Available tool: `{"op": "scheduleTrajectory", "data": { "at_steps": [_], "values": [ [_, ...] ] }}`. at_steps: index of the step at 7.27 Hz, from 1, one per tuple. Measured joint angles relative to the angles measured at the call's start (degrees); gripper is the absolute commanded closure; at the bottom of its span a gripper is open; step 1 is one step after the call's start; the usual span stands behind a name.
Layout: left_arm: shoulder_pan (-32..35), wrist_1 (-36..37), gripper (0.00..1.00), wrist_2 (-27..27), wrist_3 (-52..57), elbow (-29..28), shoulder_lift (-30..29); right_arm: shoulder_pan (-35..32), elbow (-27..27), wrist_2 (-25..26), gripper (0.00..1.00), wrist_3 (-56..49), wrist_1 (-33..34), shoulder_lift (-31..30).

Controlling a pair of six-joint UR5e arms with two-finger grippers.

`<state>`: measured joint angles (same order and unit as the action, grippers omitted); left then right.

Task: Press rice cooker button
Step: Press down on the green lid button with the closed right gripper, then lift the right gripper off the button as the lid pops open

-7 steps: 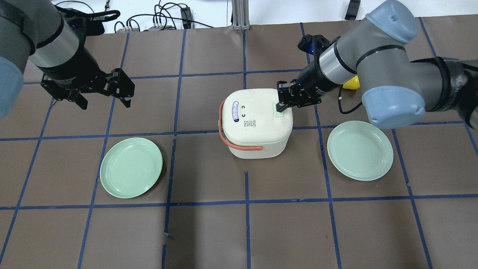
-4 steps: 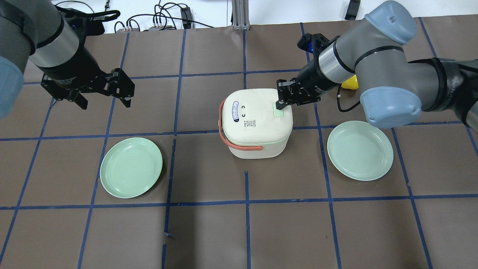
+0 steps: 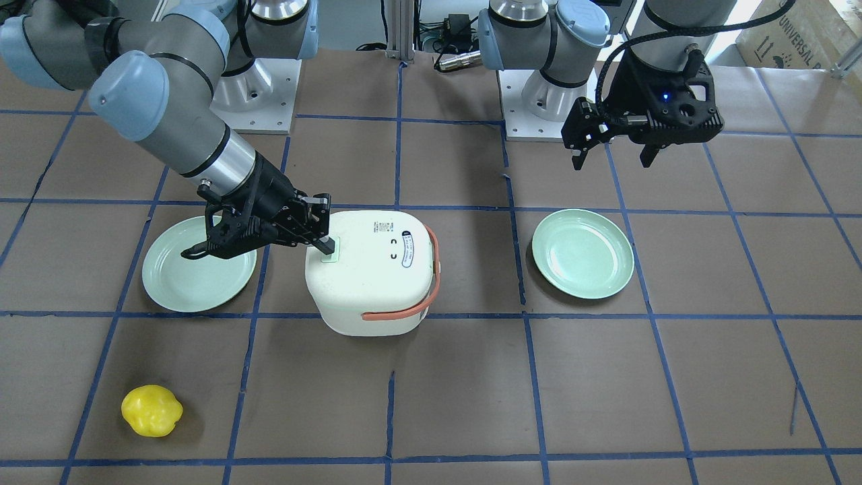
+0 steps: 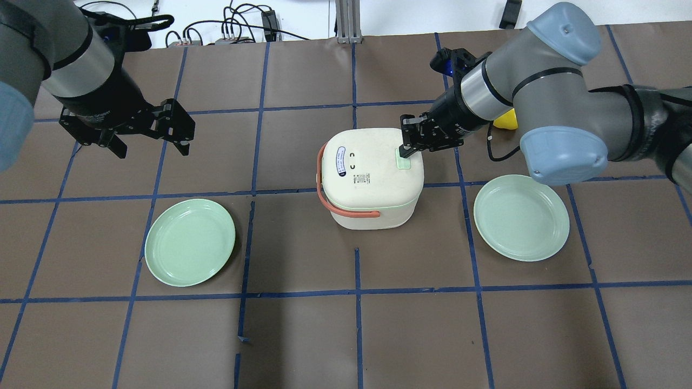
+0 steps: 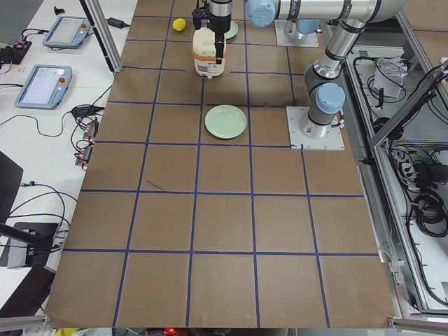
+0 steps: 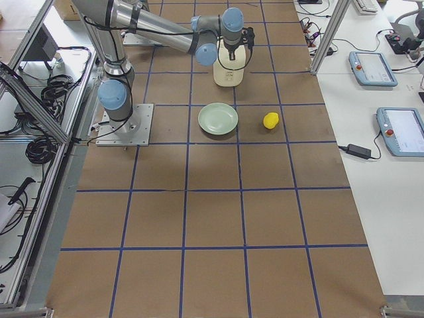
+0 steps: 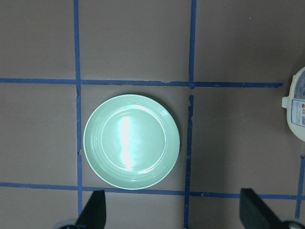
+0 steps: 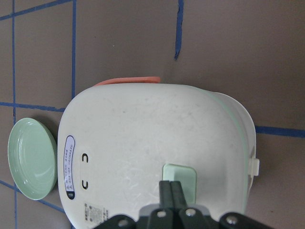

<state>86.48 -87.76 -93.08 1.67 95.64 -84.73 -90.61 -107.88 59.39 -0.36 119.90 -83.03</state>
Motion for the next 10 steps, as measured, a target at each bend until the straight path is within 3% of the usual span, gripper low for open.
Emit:
{"op": "scheduleTrajectory", "data": {
  "at_steps": [3, 4, 5, 6, 8, 10],
  "values": [
    [0.00, 0.04, 0.00, 0.00, 0.00, 0.00, 0.00, 0.00, -0.87, -0.06, 0.96, -0.23, 1.29, 0.11],
    [0.00, 0.04, 0.00, 0.00, 0.01, -0.01, 0.00, 0.00, -0.89, -0.06, 0.90, -0.35, 1.50, 0.13],
    [0.00, 0.05, 0.00, 0.00, 0.03, -0.01, 0.00, -0.01, -0.74, -0.05, 0.54, -0.38, 1.57, 0.11],
    [0.00, 0.04, 0.00, 0.00, 0.02, -0.01, 0.00, -0.11, -0.34, 0.15, 0.01, -0.34, 1.31, -0.23],
    [0.00, 0.05, 0.00, 0.00, 0.04, -0.01, 0.01, -0.42, 0.37, 3.41, 0.00, -0.19, -0.34, -4.19],
    [0.00, 0.03, 0.00, 0.00, 0.01, -0.02, 0.01, -0.48, 2.23, 14.41, 0.00, -0.02, -7.96, -8.81]
  ]
}}
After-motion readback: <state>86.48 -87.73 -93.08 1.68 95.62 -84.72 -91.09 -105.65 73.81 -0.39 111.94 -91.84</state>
